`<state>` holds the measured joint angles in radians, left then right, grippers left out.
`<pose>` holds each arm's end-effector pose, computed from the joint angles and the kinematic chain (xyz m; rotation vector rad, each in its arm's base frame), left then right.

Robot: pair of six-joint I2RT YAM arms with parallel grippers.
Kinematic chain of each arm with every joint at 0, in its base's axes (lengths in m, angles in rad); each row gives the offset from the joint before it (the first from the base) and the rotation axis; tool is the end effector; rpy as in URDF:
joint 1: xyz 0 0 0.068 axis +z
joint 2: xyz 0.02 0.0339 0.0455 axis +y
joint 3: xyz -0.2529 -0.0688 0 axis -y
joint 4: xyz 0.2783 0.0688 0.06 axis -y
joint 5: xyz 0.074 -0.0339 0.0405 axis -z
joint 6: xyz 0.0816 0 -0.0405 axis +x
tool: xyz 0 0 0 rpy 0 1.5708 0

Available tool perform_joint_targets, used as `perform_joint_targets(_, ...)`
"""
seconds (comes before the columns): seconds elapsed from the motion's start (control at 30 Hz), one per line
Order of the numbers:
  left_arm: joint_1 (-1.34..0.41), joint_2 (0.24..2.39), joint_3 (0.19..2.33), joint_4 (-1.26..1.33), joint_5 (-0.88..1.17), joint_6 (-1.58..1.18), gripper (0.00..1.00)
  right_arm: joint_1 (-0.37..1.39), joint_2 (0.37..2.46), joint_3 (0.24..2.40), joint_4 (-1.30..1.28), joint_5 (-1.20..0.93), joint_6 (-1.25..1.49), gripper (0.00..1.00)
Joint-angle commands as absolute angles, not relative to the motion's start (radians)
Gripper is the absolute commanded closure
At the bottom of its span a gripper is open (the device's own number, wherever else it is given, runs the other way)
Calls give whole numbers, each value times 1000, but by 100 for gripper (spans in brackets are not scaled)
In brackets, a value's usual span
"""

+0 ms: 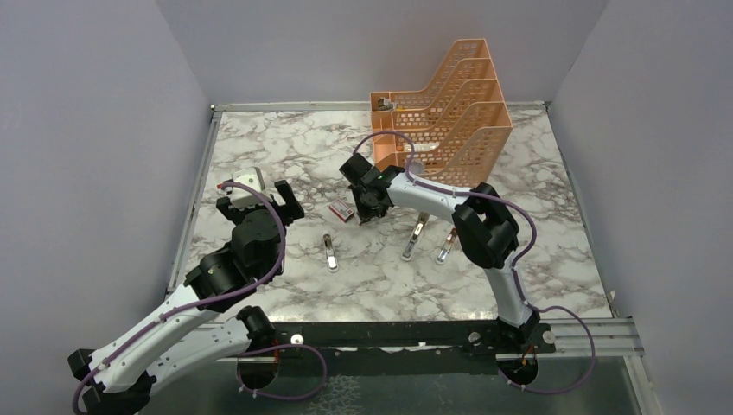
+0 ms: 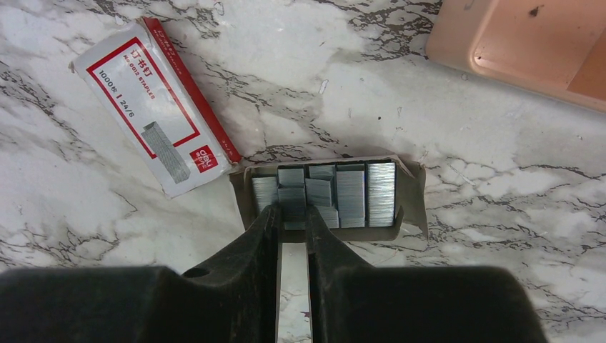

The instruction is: Load the staples into the stapler

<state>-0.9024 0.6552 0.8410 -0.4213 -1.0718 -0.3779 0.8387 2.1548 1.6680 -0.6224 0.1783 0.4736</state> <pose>0.1751 -0.1061 0.3516 -0.2941 1.6568 0.0081 0.3465 0.3639 0.1092 -0.4284 2.6288 0.1931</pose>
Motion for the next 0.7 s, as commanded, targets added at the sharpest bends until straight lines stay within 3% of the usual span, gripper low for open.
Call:
perform_joint_targets(0.0, -897, 646, 832, -424, -1104, -378, 15, 850, 2142, 1682, -630, 194, 495, 80)
perform_joint_targets(0.37, -897, 645, 831, -423, -1098, -379, 15, 851, 2034, 1634, -606, 175, 499, 80)
perform_joint_targets(0.67, -898, 633, 830, -425, -1082, -387, 15, 899, 1953, 1465, -634, 132, 560, 79)
